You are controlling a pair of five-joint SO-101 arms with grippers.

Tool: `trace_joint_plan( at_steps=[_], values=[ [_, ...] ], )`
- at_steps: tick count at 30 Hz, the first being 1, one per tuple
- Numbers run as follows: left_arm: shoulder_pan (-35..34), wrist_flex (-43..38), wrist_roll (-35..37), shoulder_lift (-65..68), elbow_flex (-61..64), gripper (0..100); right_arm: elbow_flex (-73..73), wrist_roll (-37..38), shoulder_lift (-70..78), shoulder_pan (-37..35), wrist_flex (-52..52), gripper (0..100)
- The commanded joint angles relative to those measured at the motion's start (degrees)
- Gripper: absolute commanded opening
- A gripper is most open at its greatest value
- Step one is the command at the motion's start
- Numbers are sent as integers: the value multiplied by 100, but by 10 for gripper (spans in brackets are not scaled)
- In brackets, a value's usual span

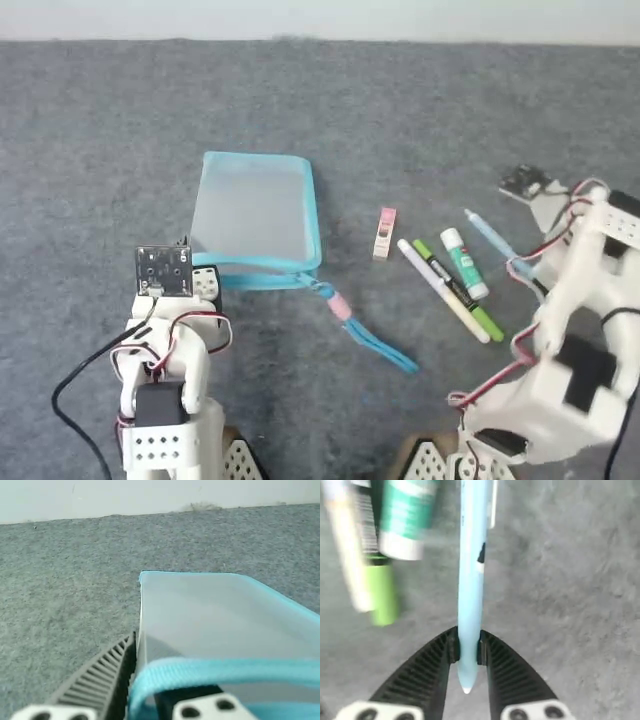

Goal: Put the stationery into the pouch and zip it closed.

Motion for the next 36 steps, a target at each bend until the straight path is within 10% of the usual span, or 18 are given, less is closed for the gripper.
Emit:
trace_joint_plan(
  at_steps=[1,10,17,36],
  values=[
    [0,-185,202,-53,-40,12,-237,-387,-1473,-593,963,8],
    [0,-466,396,-62,-40,12,492,-2470,-5007,-3670,2422,7],
    [-26,-457,378,-62,-40,12,1204,-3991,-5033,-6378,2255,7],
    [-9,-466,369,-62,-40,12,1196,-4730,-3697,-6668,1262,7]
  ],
)
